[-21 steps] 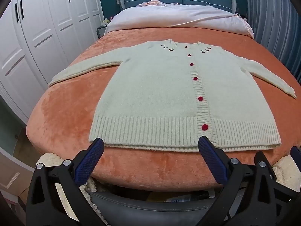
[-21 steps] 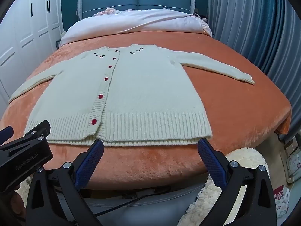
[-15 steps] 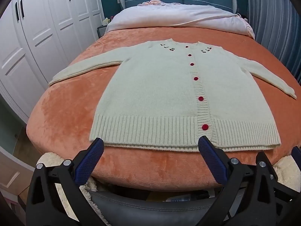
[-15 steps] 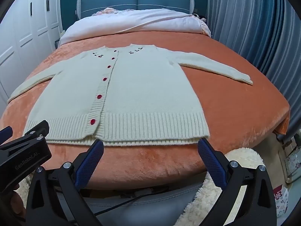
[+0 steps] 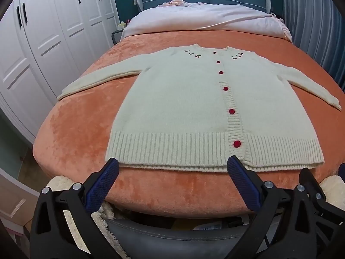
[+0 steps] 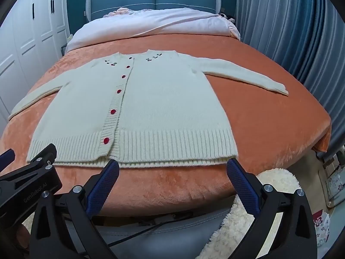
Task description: Fold small clothes
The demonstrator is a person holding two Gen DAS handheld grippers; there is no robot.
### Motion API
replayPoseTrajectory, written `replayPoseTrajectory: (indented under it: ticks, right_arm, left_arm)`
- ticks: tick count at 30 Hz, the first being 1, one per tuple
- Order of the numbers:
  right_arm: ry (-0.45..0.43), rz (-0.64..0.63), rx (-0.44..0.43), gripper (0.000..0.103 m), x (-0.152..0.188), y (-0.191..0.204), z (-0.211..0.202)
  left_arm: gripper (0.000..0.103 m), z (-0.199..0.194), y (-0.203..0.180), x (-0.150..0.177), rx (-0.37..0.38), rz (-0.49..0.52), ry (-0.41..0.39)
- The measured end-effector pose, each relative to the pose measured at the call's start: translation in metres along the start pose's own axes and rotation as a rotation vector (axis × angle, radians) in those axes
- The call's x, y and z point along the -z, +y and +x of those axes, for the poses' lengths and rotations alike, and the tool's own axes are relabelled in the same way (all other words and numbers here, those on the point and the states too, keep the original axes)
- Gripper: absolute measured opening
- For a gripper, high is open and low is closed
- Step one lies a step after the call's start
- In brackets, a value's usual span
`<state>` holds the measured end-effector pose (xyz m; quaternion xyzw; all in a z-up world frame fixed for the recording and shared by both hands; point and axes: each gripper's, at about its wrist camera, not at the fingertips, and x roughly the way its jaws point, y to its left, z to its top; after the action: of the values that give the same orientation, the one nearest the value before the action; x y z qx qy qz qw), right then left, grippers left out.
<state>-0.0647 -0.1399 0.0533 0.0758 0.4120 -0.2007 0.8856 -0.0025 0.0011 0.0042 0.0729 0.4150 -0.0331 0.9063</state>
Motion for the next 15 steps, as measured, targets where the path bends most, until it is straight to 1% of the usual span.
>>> replayPoseTrajectory:
  ticks: [15]
  right_arm:
    - [0.013,-0.002,-0.001,0.098,0.0012,0.0020,0.0025]
  left_arm:
    - [0.097,0.0024,0.0002,0.0010,-0.004,-0.003,0.008]
